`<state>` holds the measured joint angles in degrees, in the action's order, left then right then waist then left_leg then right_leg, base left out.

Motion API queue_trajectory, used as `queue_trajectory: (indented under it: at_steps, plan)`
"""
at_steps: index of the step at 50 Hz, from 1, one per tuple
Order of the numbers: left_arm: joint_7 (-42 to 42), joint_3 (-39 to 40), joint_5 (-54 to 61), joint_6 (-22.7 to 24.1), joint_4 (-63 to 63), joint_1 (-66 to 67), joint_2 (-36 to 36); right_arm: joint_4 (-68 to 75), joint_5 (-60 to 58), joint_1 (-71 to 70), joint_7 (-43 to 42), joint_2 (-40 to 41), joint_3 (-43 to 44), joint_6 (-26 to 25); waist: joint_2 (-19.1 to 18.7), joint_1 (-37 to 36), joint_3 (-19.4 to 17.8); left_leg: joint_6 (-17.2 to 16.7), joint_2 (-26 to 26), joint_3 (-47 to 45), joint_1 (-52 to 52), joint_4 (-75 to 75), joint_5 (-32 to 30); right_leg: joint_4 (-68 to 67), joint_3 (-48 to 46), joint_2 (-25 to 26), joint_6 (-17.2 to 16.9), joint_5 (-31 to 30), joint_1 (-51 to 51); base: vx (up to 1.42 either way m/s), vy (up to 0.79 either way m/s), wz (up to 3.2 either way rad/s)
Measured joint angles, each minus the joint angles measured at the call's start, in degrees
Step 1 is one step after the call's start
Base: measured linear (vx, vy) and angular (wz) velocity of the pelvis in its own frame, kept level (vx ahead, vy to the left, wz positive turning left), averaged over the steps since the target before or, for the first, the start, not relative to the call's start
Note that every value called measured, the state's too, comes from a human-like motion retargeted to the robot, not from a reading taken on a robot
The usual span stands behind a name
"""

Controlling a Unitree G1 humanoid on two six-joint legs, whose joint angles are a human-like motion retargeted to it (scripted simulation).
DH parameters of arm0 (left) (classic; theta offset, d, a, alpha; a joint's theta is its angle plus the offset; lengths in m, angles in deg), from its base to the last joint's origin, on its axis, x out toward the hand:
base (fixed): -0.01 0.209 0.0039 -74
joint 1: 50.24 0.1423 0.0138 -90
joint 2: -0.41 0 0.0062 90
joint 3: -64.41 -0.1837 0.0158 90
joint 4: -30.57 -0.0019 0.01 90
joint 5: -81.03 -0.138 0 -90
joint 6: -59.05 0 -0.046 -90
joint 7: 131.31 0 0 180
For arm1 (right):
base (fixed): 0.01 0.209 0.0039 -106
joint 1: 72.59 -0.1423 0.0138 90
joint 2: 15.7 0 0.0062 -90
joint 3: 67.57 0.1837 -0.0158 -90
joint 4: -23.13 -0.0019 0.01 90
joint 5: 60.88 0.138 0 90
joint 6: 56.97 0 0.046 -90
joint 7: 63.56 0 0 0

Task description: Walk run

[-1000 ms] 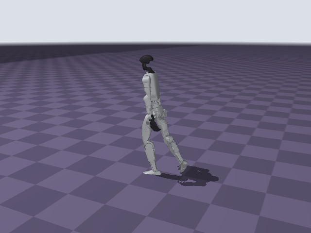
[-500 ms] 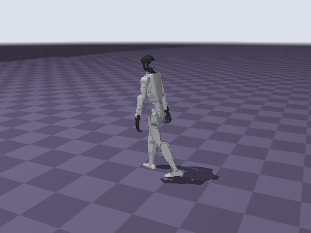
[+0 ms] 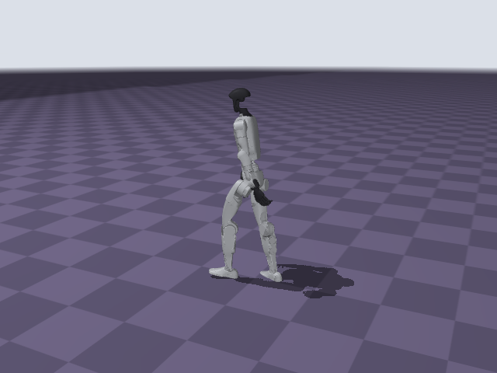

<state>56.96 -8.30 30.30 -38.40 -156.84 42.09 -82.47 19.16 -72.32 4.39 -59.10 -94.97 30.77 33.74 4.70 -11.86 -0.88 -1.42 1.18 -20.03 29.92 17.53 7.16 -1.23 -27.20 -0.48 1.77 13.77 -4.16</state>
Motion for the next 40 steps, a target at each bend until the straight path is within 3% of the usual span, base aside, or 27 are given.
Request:
queue_trajectory:
  at_steps: [4,7,10,13,15,18,22,26,30,35,40]
  plan:
    - [2.4,-0.4,-1.4,-0.8,0.0,-0.4,-0.1,0.0,0.1,-1.3,1.2,0.6,-1.8,0.3,0.5,0.2,0.6,1.2,-1.5,0.4,2.4,-2.5,0.5,-0.2,0.1,0.1,-2.4,1.6,-2.9,0.63,0.00,0.02]
    - [2.3,-1.6,-3.7,-0.8,0.5,-1.5,-0.4,0.4,-0.3,-0.6,1.8,0.5,-2.8,0.0,1.1,-1.0,1.5,4.6,-1.7,-0.4,1.8,1.1,0.4,-0.7,1.0,-0.2,-4.8,1.1,-4.6,0.71,0.06,-0.14]
    - [1.4,-1.6,-5.0,-0.3,1.4,-2.4,-0.4,1.2,-3.2,1.3,1.1,-0.2,-3.4,-1.8,2.0,-4.7,1.9,4.7,-1.6,2.0,0.7,3.3,-1.2,-2.2,4.0,-1.9,-8.0,-2.5,-6.2,0.72,0.09,-0.90]
    - [0.5,-0.5,-2.9,-0.8,1.8,-2.7,-0.4,2.2,-6.0,4.5,-1.0,0.0,-3.4,-2.2,2.5,-5.3,3.4,5.5,-0.6,0.9,-1.7,5.0,1.3,-5.4,5.1,-4.0,-10.2,-10.2,-7.0,0.89,0.21,-0.65]
    - [0.5,-0.4,-1.3,-0.9,2.1,-3.1,-0.7,2.5,-6.2,7.0,-1.5,0.3,-3.0,-2.1,1.2,-5.0,4.4,6.4,-0.3,1.0,-5.3,2.8,2.6,-9.5,6.0,-3.7,-8.6,-17.6,-6.6,0.93,0.23,-0.40]
    - [0.3,-0.3,-1.1,-1.2,3.8,-3.5,-1.6,2.3,-5.2,10.5,-1.2,0.6,-2.3,-1.9,-2.6,-3.6,5.2,5.1,3.4,0.8,-11.3,-0.1,4.4,-21.8,4.2,-3.5,-4.1,-27.4,-3.5,0.79,0.19,-0.49]
    - [-1.0,-2.2,-3.4,-0.4,7.1,-5.7,-4.9,1.8,-2.9,13.0,-1.6,0.6,-1.6,-1.9,-5.7,-0.6,4.6,4.3,6.2,-2.2,-17.8,-3.3,6.5,-41.0,-0.8,-7.4,0.6,-22.0,5.1,0.53,0.10,-0.35]
    - [-3.1,-4.8,-2.5,1.0,8.6,-9.4,-8.3,2.1,-2.0,14.5,-1.1,0.6,0.5,-2.5,-4.1,3.1,3.8,4.2,2.4,-3.1,-22.7,-8.5,6.5,-46.6,-3.0,-10.6,1.1,-15.2,16.3,0.62,0.06,0.32]
    - [-2.3,-5.3,-0.3,3.0,9.7,-13.1,-10.0,3.2,-2.5,15.9,-1.0,0.5,1.5,-2.6,-1.9,7.0,3.8,3.6,-1.7,-2.8,-26.5,-11.8,7.1,-35.8,-2.8,-9.0,0.6,-9.8,25.5,0.49,0.00,0.57]
    - [-0.7,-4.7,3.1,4.7,11.0,-17.0,-11.5,6.4,-2.9,14.8,-0.7,1.0,1.3,-3.5,1.1,12.0,2.9,2.8,-6.1,-1.1,-31.8,-14.6,9.1,-15.7,2.3,-5.0,0.7,-7.7,33.3,0.50,-0.07,0.62]
    - [-0.3,-5.1,4.9,5.8,11.6,-18.5,-11.2,7.4,-3.9,13.1,1.1,2.2,2.5,-3.7,1.1,15.5,3.5,0.3,-6.0,1.5,-35.5,-14.5,10.8,-9.4,4.4,-3.2,0.3,-11.4,37.7,0.66,-0.15,0.68]
